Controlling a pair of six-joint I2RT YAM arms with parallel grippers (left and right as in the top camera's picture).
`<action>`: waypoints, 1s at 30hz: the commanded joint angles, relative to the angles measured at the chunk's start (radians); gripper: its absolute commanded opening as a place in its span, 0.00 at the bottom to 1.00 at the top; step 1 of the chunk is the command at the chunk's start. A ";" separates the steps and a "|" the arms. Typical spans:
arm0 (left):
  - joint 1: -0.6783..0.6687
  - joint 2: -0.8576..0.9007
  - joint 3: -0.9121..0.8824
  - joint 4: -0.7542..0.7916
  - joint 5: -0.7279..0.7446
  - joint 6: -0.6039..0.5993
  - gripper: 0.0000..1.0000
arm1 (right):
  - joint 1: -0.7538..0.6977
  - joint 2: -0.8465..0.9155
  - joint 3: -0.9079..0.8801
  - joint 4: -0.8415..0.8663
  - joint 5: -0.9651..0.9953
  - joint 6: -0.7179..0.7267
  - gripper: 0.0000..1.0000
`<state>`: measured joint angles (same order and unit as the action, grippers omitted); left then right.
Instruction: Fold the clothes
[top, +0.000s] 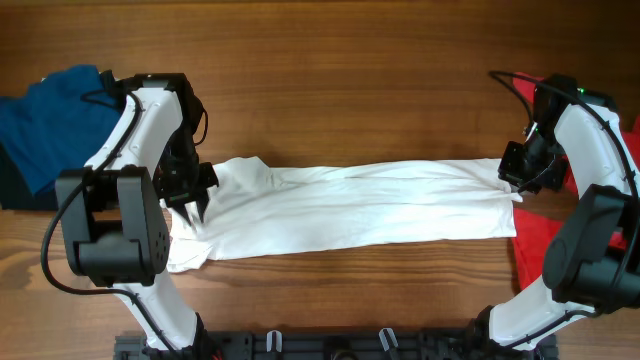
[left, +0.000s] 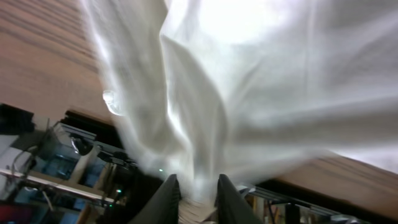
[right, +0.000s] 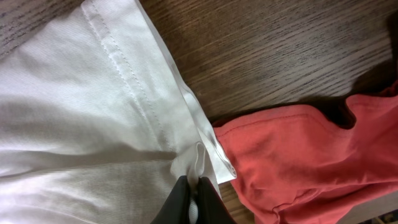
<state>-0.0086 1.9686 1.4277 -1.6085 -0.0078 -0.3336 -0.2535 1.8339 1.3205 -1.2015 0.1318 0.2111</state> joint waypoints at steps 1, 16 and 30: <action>-0.001 -0.026 -0.006 0.000 -0.016 -0.014 0.33 | -0.003 -0.024 -0.007 -0.005 -0.001 -0.010 0.04; -0.029 -0.026 -0.006 0.263 0.284 -0.012 0.30 | -0.003 -0.024 -0.007 -0.019 -0.001 -0.009 0.04; -0.214 -0.012 -0.006 0.573 0.116 -0.317 0.36 | -0.003 -0.024 -0.007 -0.019 -0.006 -0.002 0.15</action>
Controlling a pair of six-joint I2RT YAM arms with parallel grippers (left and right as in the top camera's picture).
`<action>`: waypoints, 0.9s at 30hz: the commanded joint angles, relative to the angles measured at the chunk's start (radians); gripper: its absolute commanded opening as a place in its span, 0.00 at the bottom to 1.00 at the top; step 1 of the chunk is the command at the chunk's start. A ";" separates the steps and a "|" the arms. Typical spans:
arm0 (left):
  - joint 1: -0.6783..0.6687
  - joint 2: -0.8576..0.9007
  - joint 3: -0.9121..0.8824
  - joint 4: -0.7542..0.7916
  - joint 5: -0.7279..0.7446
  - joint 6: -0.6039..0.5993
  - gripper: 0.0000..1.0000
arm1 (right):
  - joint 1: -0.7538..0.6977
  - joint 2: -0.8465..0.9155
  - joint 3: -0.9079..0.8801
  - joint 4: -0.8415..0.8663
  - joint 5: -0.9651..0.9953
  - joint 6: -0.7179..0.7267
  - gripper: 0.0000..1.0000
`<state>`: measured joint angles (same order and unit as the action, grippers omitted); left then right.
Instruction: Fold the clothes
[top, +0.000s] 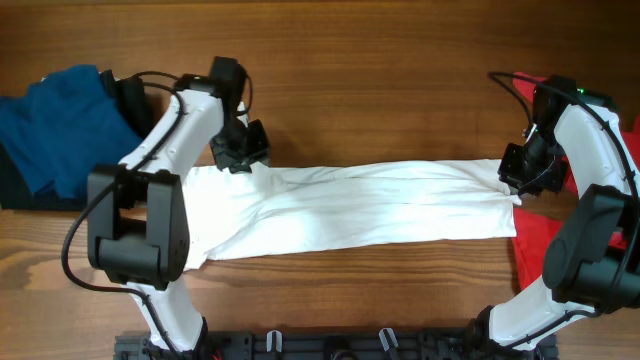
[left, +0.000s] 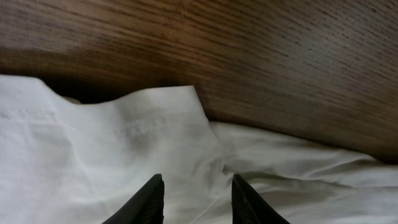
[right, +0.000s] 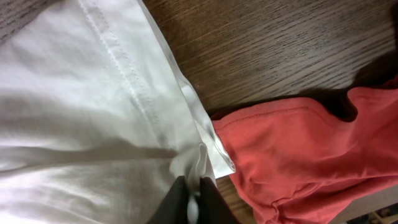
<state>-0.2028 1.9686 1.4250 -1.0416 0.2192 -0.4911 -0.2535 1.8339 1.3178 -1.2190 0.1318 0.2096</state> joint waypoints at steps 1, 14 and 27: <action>-0.025 -0.004 -0.003 0.011 -0.121 -0.183 0.37 | -0.003 -0.024 -0.005 -0.002 -0.010 -0.001 0.17; -0.027 0.027 -0.003 0.074 -0.135 -0.228 0.36 | -0.003 -0.024 -0.005 0.003 -0.021 0.000 0.17; -0.053 0.087 -0.006 0.073 -0.139 -0.228 0.37 | -0.003 -0.024 -0.005 0.005 -0.021 -0.001 0.18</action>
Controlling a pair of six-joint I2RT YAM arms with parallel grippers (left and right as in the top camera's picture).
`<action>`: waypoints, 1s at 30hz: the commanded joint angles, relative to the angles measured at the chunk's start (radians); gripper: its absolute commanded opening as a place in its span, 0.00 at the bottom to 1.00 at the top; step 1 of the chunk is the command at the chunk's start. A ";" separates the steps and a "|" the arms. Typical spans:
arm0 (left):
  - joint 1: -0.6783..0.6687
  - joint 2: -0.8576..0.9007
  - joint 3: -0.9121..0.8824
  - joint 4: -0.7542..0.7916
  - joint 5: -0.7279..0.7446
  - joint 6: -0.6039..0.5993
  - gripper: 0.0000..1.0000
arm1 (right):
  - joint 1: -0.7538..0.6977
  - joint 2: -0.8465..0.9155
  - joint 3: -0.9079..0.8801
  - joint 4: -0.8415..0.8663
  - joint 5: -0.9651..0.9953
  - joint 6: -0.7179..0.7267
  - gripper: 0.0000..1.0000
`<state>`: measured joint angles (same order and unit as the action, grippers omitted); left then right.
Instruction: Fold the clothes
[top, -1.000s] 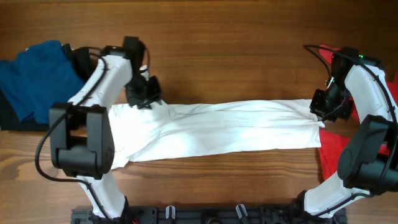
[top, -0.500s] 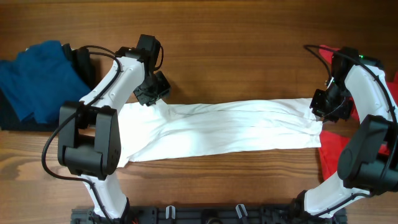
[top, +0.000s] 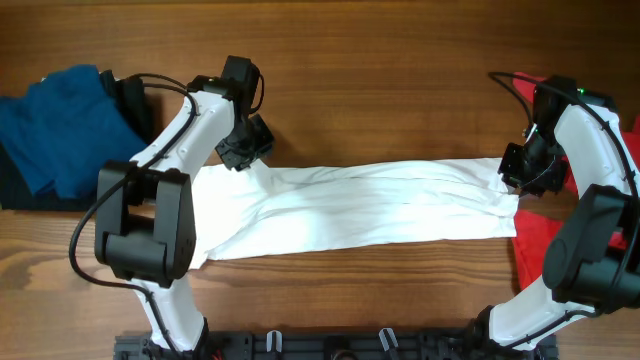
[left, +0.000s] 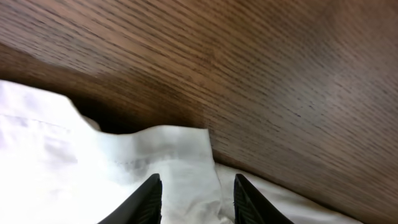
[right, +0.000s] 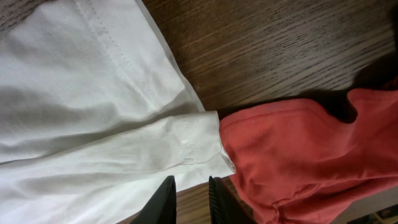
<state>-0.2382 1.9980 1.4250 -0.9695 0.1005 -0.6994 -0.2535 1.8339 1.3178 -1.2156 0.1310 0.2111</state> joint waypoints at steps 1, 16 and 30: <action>-0.021 0.071 -0.006 0.001 -0.022 -0.020 0.37 | -0.003 -0.024 -0.005 0.001 -0.020 -0.002 0.19; -0.023 0.092 -0.006 -0.041 -0.024 -0.019 0.15 | -0.003 -0.024 -0.005 0.004 -0.020 -0.002 0.19; -0.022 0.059 -0.006 -0.068 -0.024 -0.012 0.15 | -0.003 -0.024 -0.005 0.003 -0.020 -0.002 0.19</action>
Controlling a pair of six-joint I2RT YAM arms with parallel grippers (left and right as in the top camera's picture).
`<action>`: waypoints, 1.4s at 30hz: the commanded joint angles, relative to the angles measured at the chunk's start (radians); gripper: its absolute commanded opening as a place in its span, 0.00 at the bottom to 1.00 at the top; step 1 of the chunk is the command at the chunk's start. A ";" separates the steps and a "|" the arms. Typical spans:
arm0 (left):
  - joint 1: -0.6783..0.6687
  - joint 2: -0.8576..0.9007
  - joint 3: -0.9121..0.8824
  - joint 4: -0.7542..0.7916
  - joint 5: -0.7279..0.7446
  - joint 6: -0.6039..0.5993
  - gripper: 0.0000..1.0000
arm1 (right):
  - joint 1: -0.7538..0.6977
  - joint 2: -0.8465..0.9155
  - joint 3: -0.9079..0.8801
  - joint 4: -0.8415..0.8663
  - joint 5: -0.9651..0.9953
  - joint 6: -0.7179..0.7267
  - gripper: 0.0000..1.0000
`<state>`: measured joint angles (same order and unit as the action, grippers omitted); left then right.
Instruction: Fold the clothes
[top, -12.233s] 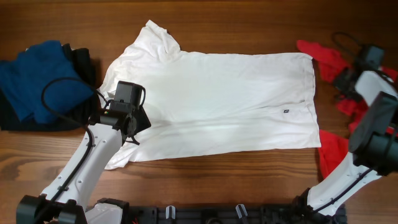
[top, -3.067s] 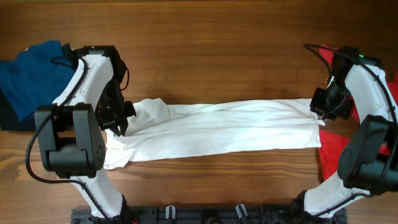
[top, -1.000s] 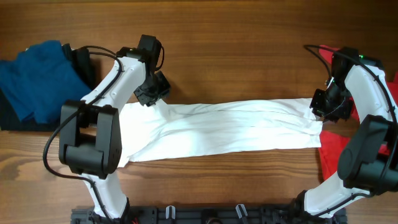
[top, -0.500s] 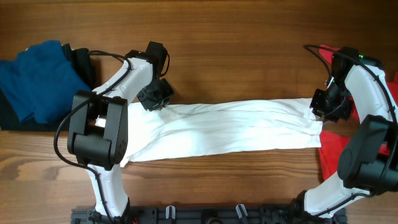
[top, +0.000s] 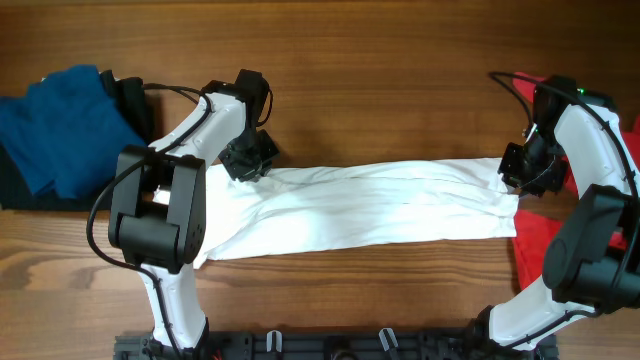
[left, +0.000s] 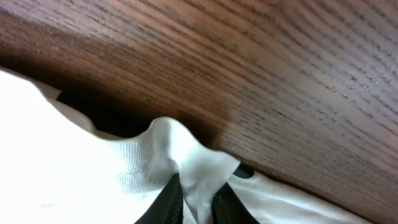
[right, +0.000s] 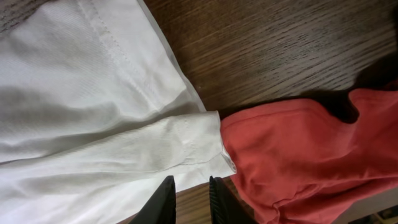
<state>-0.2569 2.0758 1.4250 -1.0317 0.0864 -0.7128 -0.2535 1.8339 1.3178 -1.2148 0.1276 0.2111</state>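
A white garment (top: 350, 205) lies stretched flat across the middle of the table, left to right. At its upper left corner my left gripper (top: 250, 160) is shut on a pinched fold of the white cloth (left: 193, 177). My right gripper (top: 515, 172) stands at the garment's right end, open, its fingers (right: 163, 198) over the cuffed edge (right: 193, 140) with nothing between them.
A blue garment (top: 55, 120) is bunched at the far left of the table. A red garment (top: 540, 245) lies at the right edge, touching the white one's right end (right: 298, 149). Bare wood shows above and below the white garment.
My left gripper was open just above the white garment's upper left corner; now it is shut on a fold of that corner. The right gripper stays open at the right end.
At first my left gripper held the garment's left end low at the left, and the right held the right edge. Then the left was open at the upper left corner. Then the right had let go. Now the left grips that corner.
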 joint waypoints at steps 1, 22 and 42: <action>-0.003 -0.019 -0.006 -0.005 -0.010 0.001 0.14 | -0.003 -0.024 -0.005 0.003 -0.016 -0.002 0.19; -0.003 -0.098 -0.005 0.001 0.007 0.002 0.10 | -0.003 -0.024 -0.005 0.005 -0.017 -0.002 0.19; -0.119 -0.140 -0.005 -0.171 0.122 0.159 0.04 | -0.003 -0.024 -0.005 0.010 -0.020 -0.002 0.19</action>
<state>-0.3347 1.9675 1.4246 -1.1797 0.1864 -0.5888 -0.2535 1.8339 1.3178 -1.2076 0.1230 0.2111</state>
